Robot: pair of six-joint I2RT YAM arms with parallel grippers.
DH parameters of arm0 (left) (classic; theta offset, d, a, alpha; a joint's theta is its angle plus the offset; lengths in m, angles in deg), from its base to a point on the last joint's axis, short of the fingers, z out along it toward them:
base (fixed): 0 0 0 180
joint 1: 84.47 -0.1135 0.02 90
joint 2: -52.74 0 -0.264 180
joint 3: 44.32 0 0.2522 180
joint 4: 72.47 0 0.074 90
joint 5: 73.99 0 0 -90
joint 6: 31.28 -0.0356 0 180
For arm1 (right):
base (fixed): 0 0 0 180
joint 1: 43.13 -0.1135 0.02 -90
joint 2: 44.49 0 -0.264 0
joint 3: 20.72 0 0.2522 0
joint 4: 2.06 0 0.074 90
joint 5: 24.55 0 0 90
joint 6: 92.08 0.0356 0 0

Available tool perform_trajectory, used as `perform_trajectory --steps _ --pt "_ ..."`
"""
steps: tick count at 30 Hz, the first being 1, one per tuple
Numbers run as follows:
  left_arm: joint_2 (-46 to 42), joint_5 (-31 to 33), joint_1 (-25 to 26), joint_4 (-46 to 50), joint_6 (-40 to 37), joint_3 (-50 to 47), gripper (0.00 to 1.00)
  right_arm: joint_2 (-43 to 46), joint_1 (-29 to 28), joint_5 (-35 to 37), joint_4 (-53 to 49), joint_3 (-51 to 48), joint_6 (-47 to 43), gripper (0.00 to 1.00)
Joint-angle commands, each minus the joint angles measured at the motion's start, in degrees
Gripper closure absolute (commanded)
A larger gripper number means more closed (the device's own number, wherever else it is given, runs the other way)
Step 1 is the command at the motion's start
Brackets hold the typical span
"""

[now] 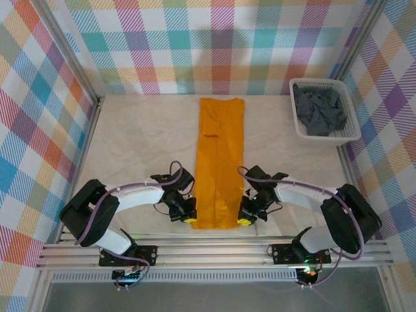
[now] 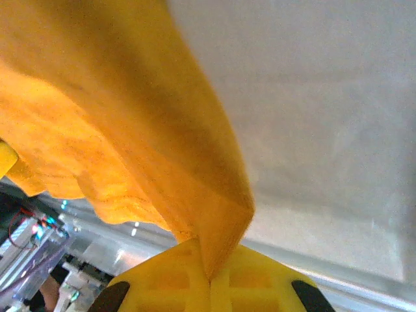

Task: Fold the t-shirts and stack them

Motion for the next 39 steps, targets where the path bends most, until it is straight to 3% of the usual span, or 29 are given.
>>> perform_trajectory --steps 1,7,11,21,27,33,34,35,36,37,39 --pt "-4.11 -2.61 1.98 2.85 -0.31 0.43 1.0 3.07 -0.38 -3.96 -3.65 -0.86 2.64 1.0" --pt "-10.27 2.74 -0.97 2.68 6.72 5.89 1.0 6.64 3.57 -1.79 -6.02 4.33 5.75 1.0" --pt "-8.38 4.87 -4.56 0.2 9.33 11.41 1.0 4.32 8.91 0.77 -7.8 11.66 3.81 1.0" --pt "9.5 11.53 -16.34 -5.82 9.6 29.67 1.0 -16.6 19.67 5.3 -6.34 37.57 -2.69 1.0" --pt "23.01 11.16 -19.07 -4.2 5.88 43.04 1.0 -28.8 22.28 6.61 -6.74 49.55 -4.78 1.0" --pt "31.92 10.18 -20.41 -3.11 4.42 50.1 1.0 -37.65 23.71 5.83 -6.62 56.48 -5.54 1.0" --pt "33.01 10.44 -20.57 -2.16 4.1 51.25 0.99 -39.01 23.88 5.25 -6.24 57.32 -6.02 0.87" --pt "33.57 10.94 -20.68 -1.48 3.84 51.87 0.91 -40.2 24.17 4.98 -6.71 58.35 -6.54 0.75" --pt "33.9 11.34 -20.78 -1.16 3.77 52.42 0.72 -41.16 24.37 4.97 -7.12 59.46 -7.49 0.64" --pt "33.76 11.89 -20.79 -0.76 3.71 52.79 0.55 -41.44 24.57 5.26 -7.4 60.43 -8.4 0.57" --pt "32.01 13.18 -20.57 -0.05 3.08 52.72 0.46 -40.32 24.88 6.78 -8.29 61.6 -9.88 0.51"
